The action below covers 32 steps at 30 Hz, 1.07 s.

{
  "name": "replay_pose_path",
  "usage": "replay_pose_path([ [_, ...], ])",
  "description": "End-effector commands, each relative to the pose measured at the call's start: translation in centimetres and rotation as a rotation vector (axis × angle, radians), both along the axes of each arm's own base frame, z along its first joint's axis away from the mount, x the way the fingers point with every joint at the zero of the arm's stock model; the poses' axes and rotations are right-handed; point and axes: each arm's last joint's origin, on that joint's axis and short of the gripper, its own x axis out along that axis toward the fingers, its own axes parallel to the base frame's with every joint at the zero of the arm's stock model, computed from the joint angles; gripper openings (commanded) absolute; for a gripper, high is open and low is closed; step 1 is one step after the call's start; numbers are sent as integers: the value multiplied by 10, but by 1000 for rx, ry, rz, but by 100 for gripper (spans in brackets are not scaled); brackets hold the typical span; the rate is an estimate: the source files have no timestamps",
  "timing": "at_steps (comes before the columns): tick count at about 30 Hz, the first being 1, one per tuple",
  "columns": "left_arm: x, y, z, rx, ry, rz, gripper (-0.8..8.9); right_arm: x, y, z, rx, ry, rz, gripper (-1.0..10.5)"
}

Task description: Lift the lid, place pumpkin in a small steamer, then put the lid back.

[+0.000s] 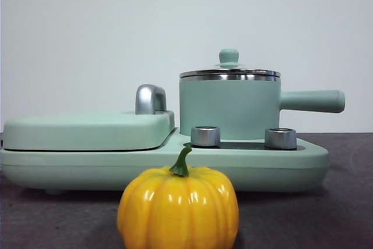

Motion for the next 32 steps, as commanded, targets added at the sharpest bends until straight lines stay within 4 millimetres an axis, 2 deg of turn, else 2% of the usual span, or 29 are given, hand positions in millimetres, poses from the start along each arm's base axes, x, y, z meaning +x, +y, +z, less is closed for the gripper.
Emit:
replay_pose_path([
  [1,3,-4,27,-9,-19,-69,15,-7,2,27,4,16,64,19],
  [6,15,-14,61,30,10,-239,15,-13,6,65,-37,69,228,19],
  [12,28,-28,93,58,45,-429,15,-12,10,97,-99,92,422,19],
  [18,32,-39,113,66,57,-562,21,-10,12,110,-107,112,512,19],
  [24,31,-41,112,66,63,-575,36,-11,12,109,-103,123,504,20],
  [26,31,-41,112,66,64,-575,76,-10,12,109,-104,130,494,22],
  [28,31,-41,112,66,63,-575,160,-10,12,109,-105,130,491,88],
  [32,32,-41,112,66,67,-575,365,-10,11,108,-109,133,469,390],
])
